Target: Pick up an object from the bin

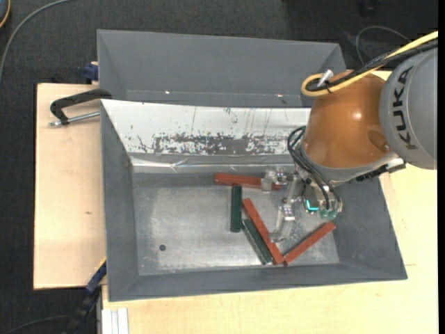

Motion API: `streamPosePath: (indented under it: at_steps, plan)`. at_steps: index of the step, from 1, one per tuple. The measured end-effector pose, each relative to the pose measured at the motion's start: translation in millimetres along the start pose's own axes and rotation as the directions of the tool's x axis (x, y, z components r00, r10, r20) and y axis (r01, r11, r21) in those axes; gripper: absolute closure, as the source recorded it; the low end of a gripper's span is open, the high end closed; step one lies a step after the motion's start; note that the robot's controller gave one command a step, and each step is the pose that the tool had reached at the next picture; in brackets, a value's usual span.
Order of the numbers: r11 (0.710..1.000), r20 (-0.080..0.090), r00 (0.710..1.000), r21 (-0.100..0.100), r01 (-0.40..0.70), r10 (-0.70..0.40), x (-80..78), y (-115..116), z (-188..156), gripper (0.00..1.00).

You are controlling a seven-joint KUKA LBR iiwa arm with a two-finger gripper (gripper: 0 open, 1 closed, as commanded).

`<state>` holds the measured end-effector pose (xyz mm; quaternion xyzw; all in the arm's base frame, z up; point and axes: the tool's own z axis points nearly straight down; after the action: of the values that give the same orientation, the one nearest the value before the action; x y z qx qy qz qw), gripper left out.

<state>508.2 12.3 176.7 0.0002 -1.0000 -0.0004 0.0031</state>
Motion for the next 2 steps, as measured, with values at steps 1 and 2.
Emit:
streamPosePath:
  at_steps: [1, 2]
  plan:
    - [0.932, 0.008, 0.932, 0.002, 0.361, -0.361, 14.9, -32.5, 106.7, 0.0]
    - [0.932, 0.009, 0.932, 0.003, 0.362, -0.362, 14.6, -32.2, 105.6, 0.0]
